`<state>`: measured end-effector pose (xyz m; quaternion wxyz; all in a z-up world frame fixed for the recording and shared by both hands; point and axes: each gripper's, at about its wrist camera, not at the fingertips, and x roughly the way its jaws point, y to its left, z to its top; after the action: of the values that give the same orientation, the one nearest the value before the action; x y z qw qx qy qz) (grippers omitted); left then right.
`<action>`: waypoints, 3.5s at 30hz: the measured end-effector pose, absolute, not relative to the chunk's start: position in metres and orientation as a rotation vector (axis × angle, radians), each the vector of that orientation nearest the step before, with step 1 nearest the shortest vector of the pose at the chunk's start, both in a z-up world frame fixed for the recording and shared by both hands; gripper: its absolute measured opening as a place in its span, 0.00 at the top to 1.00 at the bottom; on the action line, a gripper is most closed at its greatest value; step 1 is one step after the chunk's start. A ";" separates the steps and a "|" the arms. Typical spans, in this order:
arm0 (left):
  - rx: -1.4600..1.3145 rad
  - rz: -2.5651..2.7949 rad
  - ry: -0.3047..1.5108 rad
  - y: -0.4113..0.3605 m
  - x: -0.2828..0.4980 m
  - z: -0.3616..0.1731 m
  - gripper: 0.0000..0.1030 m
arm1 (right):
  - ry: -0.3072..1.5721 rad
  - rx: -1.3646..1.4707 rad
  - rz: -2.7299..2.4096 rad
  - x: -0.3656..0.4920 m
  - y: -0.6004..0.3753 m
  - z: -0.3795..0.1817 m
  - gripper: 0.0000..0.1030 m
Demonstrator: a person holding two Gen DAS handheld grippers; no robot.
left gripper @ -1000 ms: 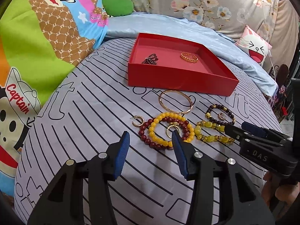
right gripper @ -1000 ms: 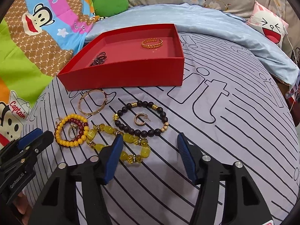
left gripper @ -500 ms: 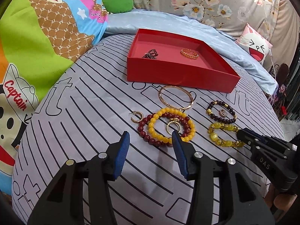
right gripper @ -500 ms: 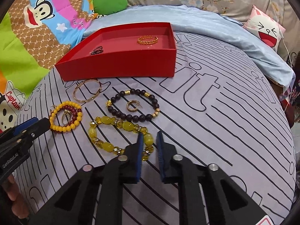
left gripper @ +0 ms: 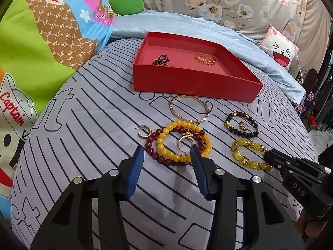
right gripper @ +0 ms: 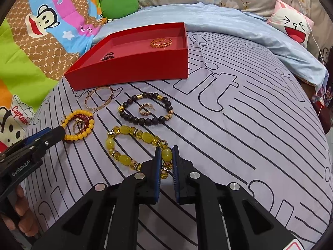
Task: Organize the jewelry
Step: 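Grasp the yellow glass bead bracelet with the right gripper while the left grasps the amber bead bracelet, then carry both bead bracelets into the red tray and open both grippers, then withdraw both grippers from the tray back over the sheet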
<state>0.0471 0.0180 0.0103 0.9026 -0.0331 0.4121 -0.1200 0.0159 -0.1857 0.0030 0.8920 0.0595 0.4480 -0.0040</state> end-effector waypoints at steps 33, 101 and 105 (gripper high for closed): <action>-0.061 -0.341 0.858 0.003 0.057 0.017 0.93 | 0.887 0.119 0.034 0.015 -0.181 0.023 0.90; -0.034 -0.283 0.765 0.007 0.225 0.083 0.55 | 0.811 0.068 0.065 0.166 -0.188 0.083 0.58; -0.033 -0.279 0.752 0.011 0.195 0.088 0.55 | 0.801 0.050 0.052 0.140 -0.185 0.086 0.58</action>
<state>0.1952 0.0110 0.0881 0.9205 -0.0161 0.3661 -0.1359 0.1395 -0.1850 0.0856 0.9201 0.0246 0.3900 0.0252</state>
